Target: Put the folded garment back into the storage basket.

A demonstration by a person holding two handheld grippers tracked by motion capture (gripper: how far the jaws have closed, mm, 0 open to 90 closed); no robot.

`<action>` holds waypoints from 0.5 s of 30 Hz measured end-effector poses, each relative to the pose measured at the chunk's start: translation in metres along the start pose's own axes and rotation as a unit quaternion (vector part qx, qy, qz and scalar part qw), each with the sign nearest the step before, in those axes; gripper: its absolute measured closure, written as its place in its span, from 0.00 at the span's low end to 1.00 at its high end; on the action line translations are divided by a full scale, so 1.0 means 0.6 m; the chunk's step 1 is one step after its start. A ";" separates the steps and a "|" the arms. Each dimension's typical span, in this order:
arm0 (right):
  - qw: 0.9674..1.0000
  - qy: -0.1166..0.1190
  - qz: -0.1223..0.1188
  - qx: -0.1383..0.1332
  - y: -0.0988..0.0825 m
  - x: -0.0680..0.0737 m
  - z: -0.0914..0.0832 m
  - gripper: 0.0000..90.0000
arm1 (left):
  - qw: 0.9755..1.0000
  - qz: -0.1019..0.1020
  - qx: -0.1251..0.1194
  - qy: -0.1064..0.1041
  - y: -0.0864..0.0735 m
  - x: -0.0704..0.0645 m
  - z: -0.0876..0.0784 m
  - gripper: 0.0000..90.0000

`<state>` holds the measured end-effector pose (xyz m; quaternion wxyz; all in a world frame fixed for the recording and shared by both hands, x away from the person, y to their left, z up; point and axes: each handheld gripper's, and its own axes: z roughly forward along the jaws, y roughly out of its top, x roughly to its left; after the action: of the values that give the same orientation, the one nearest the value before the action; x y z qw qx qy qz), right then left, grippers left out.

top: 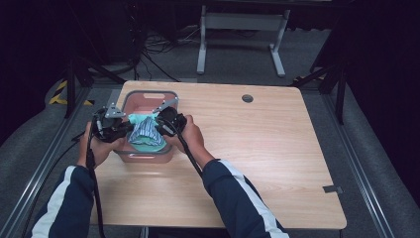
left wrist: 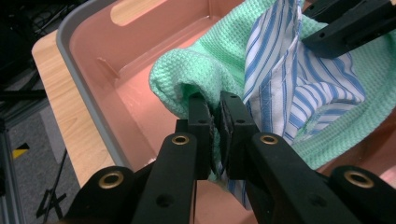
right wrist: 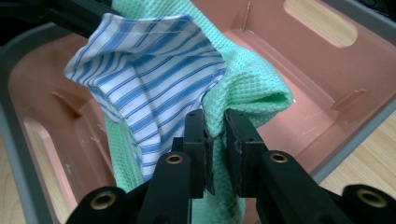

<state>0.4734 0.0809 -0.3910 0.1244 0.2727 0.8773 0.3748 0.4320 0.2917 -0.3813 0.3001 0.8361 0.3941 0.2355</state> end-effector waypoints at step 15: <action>1.000 -0.004 -0.001 0.003 -0.005 -0.002 -0.001 0.80 | 1.000 0.002 0.001 0.018 -0.001 -0.004 -0.012 0.77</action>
<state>0.4728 0.0783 -0.3923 0.1277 0.2738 0.8783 0.3705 0.4258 0.2922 -0.3770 0.2922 0.8328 0.3980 0.2505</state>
